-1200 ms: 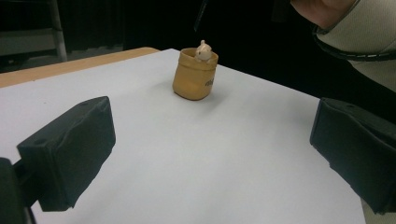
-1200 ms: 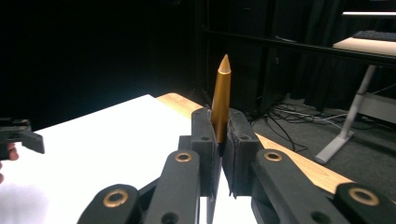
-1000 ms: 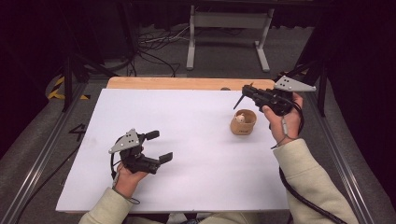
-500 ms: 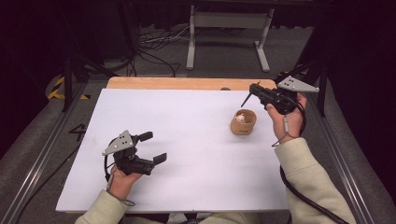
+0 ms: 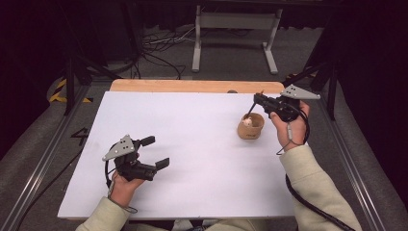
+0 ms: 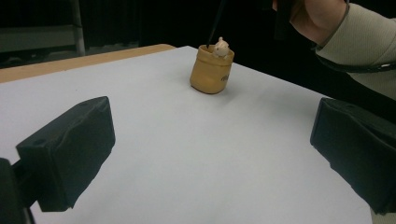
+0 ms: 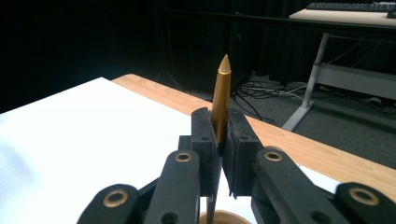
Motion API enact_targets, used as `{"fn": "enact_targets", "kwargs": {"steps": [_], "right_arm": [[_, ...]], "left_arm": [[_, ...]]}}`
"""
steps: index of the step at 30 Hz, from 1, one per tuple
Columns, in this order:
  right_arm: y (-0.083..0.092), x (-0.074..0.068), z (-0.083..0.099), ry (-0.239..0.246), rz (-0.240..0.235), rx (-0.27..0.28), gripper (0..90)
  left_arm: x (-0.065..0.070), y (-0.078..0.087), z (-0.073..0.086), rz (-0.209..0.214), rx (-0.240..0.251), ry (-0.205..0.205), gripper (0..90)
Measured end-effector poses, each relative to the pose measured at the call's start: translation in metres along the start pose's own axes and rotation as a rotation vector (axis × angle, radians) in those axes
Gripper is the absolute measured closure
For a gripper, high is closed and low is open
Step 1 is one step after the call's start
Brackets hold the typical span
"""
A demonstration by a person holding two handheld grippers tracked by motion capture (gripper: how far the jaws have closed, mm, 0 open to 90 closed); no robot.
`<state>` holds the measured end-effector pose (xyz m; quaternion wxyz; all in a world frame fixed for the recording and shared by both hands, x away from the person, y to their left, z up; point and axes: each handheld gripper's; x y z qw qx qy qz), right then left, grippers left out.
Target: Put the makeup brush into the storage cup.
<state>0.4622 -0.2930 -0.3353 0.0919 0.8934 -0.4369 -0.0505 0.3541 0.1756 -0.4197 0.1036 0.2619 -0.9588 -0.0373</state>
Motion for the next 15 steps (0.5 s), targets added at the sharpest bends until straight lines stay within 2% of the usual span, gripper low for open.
{"fn": "enact_targets", "kwargs": {"steps": [15], "right_arm": [[-0.011,0.002,0.016,-0.024,-0.003,-0.046,83.4]], "left_arm": [[0.000,0.000,0.000,0.008,-0.002,-0.001,0.6]]}}
Point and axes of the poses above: each handheld gripper's, and its own axes: y roughly backward along the jaws, z roughly out of its underside, x roughly to its right, and after that the axes turned 4 degrees about x, right-handed
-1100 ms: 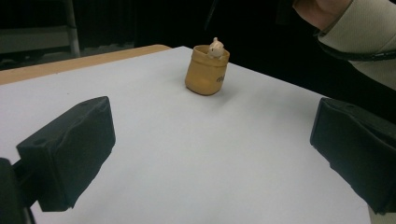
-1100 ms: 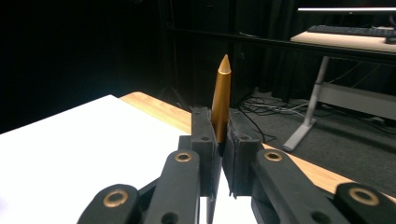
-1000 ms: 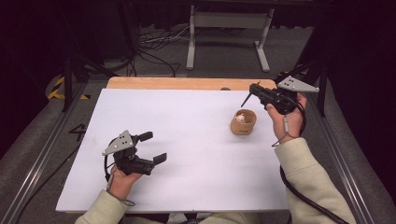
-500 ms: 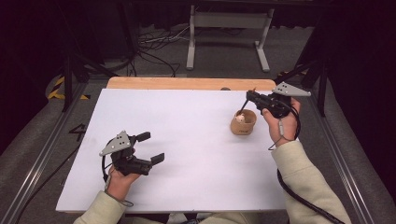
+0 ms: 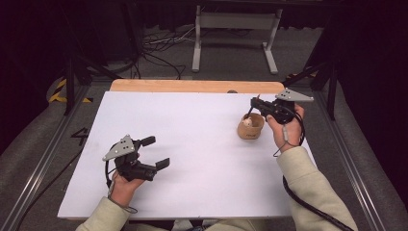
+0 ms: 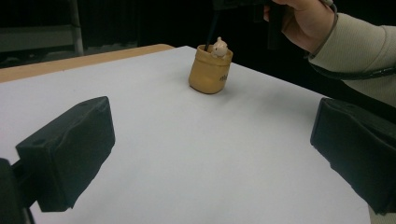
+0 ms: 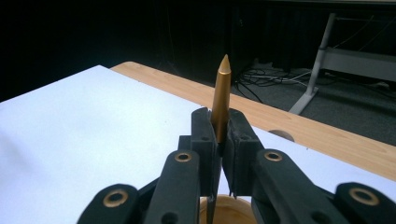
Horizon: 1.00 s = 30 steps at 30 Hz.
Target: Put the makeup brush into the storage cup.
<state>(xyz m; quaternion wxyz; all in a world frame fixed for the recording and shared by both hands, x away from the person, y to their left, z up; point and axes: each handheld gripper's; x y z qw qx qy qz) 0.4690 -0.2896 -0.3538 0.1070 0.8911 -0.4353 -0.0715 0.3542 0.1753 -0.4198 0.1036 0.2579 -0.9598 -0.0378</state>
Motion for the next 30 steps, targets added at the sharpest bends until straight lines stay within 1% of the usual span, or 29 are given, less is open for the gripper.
{"fn": "enact_targets", "kwargs": {"steps": [5,8,12,13,14,15,16,17,18,19,21,22,23,26,30], "right_arm": [[-0.003,0.000,0.005,-0.003,-0.002,-0.013,83.4],[-0.005,0.000,0.008,0.006,0.002,-0.034,83.4],[-0.005,0.000,0.010,0.003,-0.006,-0.038,83.1],[-0.005,0.000,0.010,-0.003,-0.011,-0.036,79.9],[-0.005,0.000,0.009,-0.005,-0.011,-0.033,72.9],[-0.004,0.000,0.009,-0.010,-0.002,-0.019,62.9],[-0.004,0.000,0.009,-0.009,0.013,-0.005,53.8],[-0.003,0.000,0.008,-0.006,0.032,0.002,46.7],[-0.002,0.001,0.007,0.000,0.057,0.010,38.8],[-0.001,0.002,0.006,0.001,0.080,0.024,34.7],[0.004,0.004,0.003,0.004,0.106,0.045,28.8],[0.004,0.004,0.003,0.004,0.106,0.045,28.8],[0.009,0.006,0.001,0.012,0.122,0.062,25.1],[0.015,0.007,-0.002,0.025,0.131,0.080,22.3],[0.022,0.007,-0.004,0.036,0.134,0.090,21.7]], "left_arm": [[0.000,0.000,0.000,0.001,0.000,0.004,0.5],[-0.001,0.000,0.001,0.003,-0.001,0.007,0.6],[-0.001,-0.001,0.001,0.005,0.001,0.009,0.5],[-0.001,-0.001,0.001,0.005,0.000,0.009,0.4],[-0.001,-0.001,0.001,0.005,0.000,0.009,0.5],[-0.001,-0.001,0.001,0.005,0.001,0.009,0.4],[-0.001,-0.001,0.001,0.005,0.001,0.011,0.5],[-0.001,0.000,0.001,0.005,0.000,0.010,0.4],[-0.001,0.000,0.001,0.005,0.000,0.009,0.4],[-0.001,0.000,0.000,0.006,0.000,0.009,0.4],[-0.001,0.000,0.000,0.005,0.000,0.007,0.4],[-0.001,0.000,0.000,0.005,0.000,0.007,0.4],[-0.001,0.000,0.000,0.004,0.000,0.008,0.4],[-0.001,0.000,0.000,0.002,-0.001,0.007,0.4],[0.000,0.001,-0.001,0.001,0.009,0.003,0.4]]}}
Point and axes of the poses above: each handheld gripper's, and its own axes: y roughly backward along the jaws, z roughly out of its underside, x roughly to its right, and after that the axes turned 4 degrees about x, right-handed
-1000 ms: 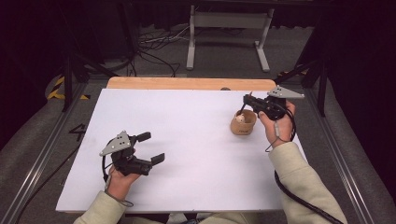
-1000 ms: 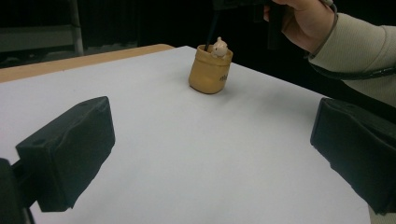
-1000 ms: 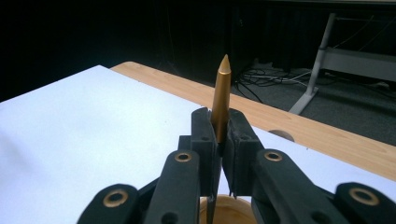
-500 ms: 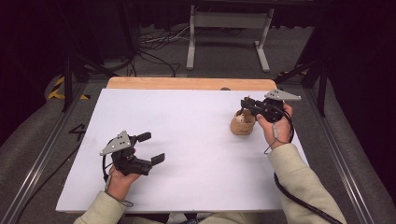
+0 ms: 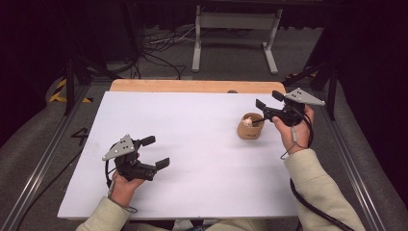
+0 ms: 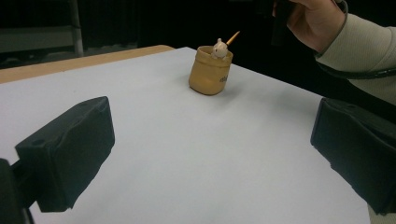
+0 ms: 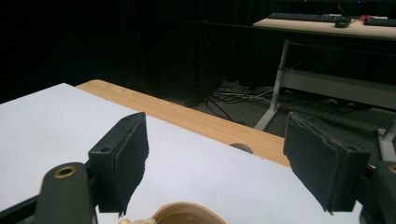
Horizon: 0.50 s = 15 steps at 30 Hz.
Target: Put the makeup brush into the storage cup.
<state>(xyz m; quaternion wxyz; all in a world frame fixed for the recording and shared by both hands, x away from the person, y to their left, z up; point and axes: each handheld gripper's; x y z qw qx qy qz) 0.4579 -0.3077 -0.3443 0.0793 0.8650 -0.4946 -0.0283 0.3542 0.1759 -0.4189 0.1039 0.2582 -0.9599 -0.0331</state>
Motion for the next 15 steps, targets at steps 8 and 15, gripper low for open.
{"fn": "enact_targets", "kwargs": {"steps": [8,15], "right_arm": [[0.021,-0.005,-0.007,0.024,-0.049,0.033,13.9],[0.042,-0.010,-0.010,0.050,-0.111,0.047,7.1]], "left_arm": [[-0.002,0.009,0.000,-0.010,0.005,0.003,0.4],[-0.002,0.019,0.000,-0.025,0.014,0.000,0.4]]}}
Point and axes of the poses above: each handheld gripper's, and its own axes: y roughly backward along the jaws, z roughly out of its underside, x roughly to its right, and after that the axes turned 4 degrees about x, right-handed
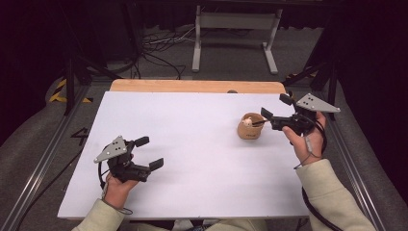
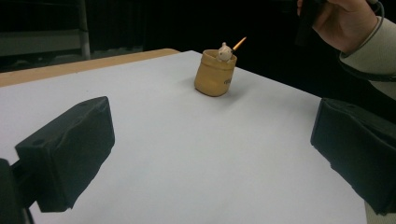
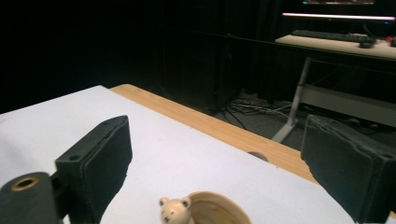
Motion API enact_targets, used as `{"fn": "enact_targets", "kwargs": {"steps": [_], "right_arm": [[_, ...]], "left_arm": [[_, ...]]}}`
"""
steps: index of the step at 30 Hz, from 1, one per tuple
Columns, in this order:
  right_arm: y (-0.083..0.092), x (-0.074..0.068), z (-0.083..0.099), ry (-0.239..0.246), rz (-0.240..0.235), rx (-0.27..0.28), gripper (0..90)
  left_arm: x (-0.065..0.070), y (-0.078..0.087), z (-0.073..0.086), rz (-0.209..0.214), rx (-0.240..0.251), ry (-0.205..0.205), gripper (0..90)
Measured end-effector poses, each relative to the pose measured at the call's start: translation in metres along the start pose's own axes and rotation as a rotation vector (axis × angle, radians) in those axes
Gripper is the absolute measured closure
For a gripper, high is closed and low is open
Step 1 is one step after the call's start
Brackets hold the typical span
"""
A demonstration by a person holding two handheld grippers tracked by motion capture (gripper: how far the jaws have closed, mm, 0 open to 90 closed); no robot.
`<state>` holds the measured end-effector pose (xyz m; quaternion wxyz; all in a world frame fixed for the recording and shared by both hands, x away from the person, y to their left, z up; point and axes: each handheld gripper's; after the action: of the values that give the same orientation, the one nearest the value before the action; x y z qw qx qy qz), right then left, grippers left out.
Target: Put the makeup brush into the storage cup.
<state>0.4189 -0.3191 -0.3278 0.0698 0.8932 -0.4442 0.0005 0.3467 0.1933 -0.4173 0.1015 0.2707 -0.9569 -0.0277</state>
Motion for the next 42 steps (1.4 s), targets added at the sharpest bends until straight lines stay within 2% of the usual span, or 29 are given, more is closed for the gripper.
{"fn": "enact_targets", "kwargs": {"steps": [7,11,20,23,26,29,30,33,38,42], "right_arm": [[0.020,-0.010,0.007,0.002,-0.050,0.026,3.8],[0.029,-0.016,0.012,0.016,-0.083,0.016,1.8],[0.041,-0.027,0.033,0.003,-0.130,0.011,0.7],[0.042,-0.028,0.038,0.000,-0.138,0.013,0.7],[0.044,-0.034,0.049,0.004,-0.170,0.014,0.7],[0.043,-0.035,0.051,0.005,-0.175,0.013,0.6],[0.042,-0.040,0.060,0.005,-0.187,0.013,0.7],[0.040,-0.043,0.065,0.006,-0.196,0.009,0.7],[0.037,-0.050,0.082,-0.018,-0.216,-0.001,0.7],[0.034,-0.054,0.094,-0.028,-0.228,-0.010,0.6]], "left_arm": [[0.000,0.009,0.002,-0.009,0.002,0.003,0.4],[0.000,0.015,0.003,0.000,0.005,-0.009,0.4],[0.001,0.023,0.008,-0.005,-0.008,-0.015,0.4],[0.001,0.025,0.009,-0.008,-0.009,-0.013,0.4],[-0.001,0.028,0.011,-0.012,-0.009,-0.011,0.4],[-0.002,0.029,0.012,-0.014,-0.011,-0.010,0.4],[-0.002,0.029,0.013,-0.016,-0.017,-0.013,0.4],[-0.002,0.029,0.014,-0.019,-0.025,-0.023,0.4],[-0.004,0.030,0.017,-0.013,-0.015,-0.001,0.5],[-0.004,0.030,0.020,-0.020,-0.013,-0.005,0.6]]}}
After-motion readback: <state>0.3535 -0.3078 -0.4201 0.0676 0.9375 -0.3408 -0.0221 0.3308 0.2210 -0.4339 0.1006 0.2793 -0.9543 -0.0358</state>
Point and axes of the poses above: each handheld gripper's, and its own axes: y roughly backward along the jaws, z roughly out of its underside, x roughly to its right, and after that the axes turned 4 degrees about x, right-handed
